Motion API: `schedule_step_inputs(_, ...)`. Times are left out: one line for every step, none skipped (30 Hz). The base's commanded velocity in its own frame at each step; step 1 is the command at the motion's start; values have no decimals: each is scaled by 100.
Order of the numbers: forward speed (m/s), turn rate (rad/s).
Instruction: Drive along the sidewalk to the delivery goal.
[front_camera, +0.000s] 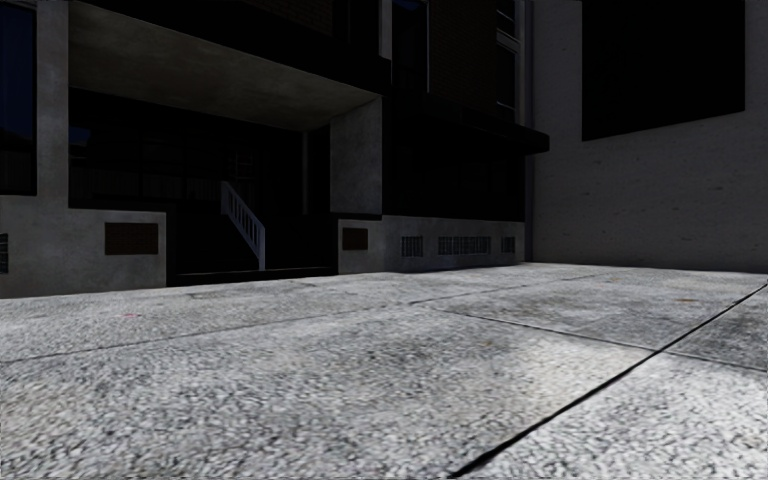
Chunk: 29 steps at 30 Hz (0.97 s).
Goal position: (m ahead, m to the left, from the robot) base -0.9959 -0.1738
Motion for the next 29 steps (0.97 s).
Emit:
schedule_step_inputs(0,0)
schedule_step_inputs(0,0)
schedule_step_inputs(0,0)
schedule_step_inputs(0,0)
schedule_step_inputs(0,0)
schedule_step_inputs(0,0)
schedule_step_inputs(0,0)
schedule_step_inputs(0,0)
schedule_step_inputs(0,0)
schedule_step_inputs(0,0)
schedule_step_inputs(0,0)
schedule_step_inputs(0,0)
schedule_step_inputs(0,0)
schedule_step_inputs(0,0)
schedule_step_inputs(0,0)
schedule_step_inputs(0,0)
schedule_step_inputs(0,0)
schedule_step_inputs(0,0)
schedule_step_inputs(0,0)
schedule_step_inputs(0,0)
schedule_step_inputs(0,0)
schedule_step_inputs(0,0)
schedule_step_inputs(0,0)
schedule_step_inputs(0,0)
schedule_step_inputs(0,0)
schedule_step_inputs(0,0)
schedule_step_inputs(0,0)
schedule_step_inputs(0,0)
schedule_step_inputs(0,0)
